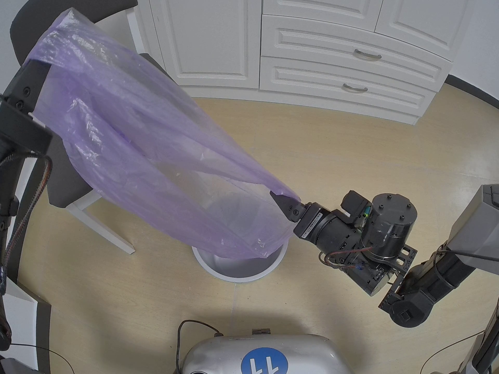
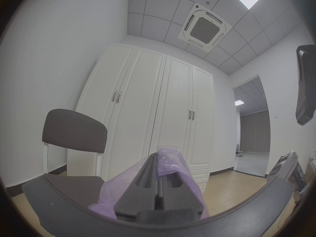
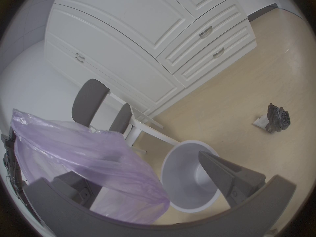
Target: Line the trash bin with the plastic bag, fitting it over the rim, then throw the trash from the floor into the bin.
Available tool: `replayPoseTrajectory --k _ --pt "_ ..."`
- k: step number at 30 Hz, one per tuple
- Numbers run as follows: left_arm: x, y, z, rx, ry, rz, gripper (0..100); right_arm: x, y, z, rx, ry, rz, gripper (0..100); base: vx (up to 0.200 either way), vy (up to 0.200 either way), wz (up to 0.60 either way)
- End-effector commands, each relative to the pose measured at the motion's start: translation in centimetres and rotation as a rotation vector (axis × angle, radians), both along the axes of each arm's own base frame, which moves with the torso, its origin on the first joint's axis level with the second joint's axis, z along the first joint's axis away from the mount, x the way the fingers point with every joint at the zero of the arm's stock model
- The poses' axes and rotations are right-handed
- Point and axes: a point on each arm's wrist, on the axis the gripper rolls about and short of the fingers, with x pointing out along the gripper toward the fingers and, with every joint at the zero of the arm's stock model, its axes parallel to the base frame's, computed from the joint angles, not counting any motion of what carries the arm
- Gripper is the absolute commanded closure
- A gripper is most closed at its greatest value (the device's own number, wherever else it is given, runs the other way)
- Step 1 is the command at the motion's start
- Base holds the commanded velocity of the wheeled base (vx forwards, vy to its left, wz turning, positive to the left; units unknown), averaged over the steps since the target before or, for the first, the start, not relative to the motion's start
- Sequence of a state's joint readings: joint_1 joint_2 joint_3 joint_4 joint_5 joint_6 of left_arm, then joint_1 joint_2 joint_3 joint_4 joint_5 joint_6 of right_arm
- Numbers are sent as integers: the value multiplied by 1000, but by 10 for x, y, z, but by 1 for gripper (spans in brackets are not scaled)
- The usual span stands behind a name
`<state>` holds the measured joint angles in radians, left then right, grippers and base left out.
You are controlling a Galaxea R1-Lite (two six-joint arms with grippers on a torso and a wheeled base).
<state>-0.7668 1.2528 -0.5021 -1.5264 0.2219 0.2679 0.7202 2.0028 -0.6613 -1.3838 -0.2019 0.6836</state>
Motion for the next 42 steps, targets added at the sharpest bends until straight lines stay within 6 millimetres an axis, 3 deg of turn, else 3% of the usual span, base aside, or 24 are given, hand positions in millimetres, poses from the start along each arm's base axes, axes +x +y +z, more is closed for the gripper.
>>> replayPoseTrajectory --k 1,11,28,35,42 --pt "-3 2 3 -12 -12 1 100 -6 0 -7 -14 -6 12 0 0 0 0" --pt "-4 5 13 -61 -19 28 100 -19 10 -31 -87 -49 56 0 0 0 0" --pt "-2 4 18 -90 -4 56 100 -25 18 -34 -90 -45 86 0 0 0 0" --pt "-4 0 16 -100 18 46 100 -39 36 -36 -79 -42 124 0 0 0 0" --pt "-5 -1 17 -102 18 42 100 -38 55 -47 -73 -30 97 0 0 0 0"
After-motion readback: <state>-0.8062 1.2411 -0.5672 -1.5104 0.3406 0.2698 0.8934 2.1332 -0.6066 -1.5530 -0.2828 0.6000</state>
